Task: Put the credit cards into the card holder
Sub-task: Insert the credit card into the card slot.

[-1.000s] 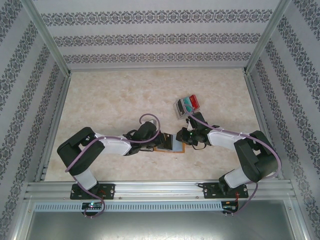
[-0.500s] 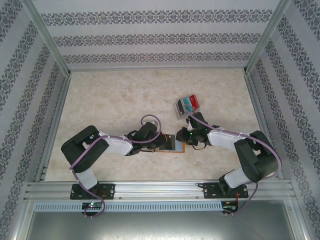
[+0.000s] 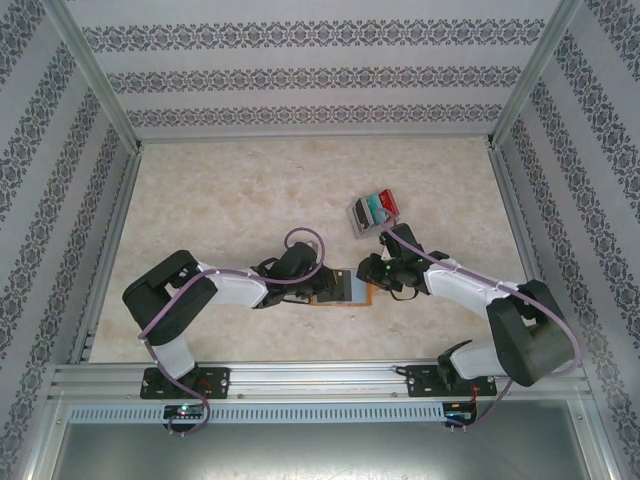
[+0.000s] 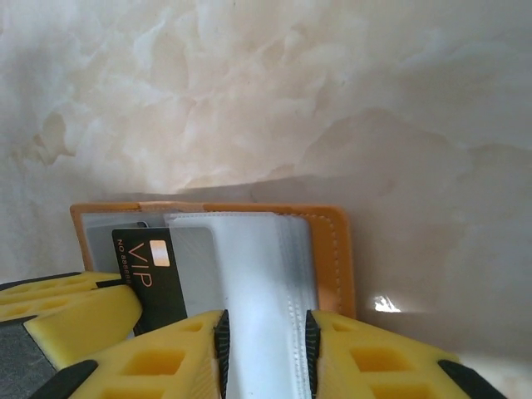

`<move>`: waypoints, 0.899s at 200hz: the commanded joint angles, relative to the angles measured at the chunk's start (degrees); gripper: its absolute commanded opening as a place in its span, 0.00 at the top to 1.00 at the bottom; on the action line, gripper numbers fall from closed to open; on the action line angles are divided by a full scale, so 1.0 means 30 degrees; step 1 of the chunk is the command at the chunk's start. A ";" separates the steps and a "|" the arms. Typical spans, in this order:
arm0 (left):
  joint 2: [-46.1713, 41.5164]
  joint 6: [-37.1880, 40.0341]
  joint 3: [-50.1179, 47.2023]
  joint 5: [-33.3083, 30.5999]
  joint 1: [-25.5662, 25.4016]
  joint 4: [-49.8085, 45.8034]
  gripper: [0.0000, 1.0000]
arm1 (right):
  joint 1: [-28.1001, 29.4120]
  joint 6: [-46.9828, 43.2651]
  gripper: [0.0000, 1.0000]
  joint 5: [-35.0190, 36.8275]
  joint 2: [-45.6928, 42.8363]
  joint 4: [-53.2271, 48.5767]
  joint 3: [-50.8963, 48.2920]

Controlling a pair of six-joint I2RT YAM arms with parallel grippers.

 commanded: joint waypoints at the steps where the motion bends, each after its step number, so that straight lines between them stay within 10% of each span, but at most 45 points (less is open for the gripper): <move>1: -0.0546 0.1003 0.0635 0.0000 -0.0327 -0.1824 0.81 | 0.0020 -0.0543 0.69 0.1046 -0.0349 -0.1343 -0.0083; 180: 0.1792 0.1736 0.3718 0.2511 -0.1001 -0.2983 0.75 | 0.0203 -0.0380 0.83 0.0072 0.1820 -0.0310 -0.0064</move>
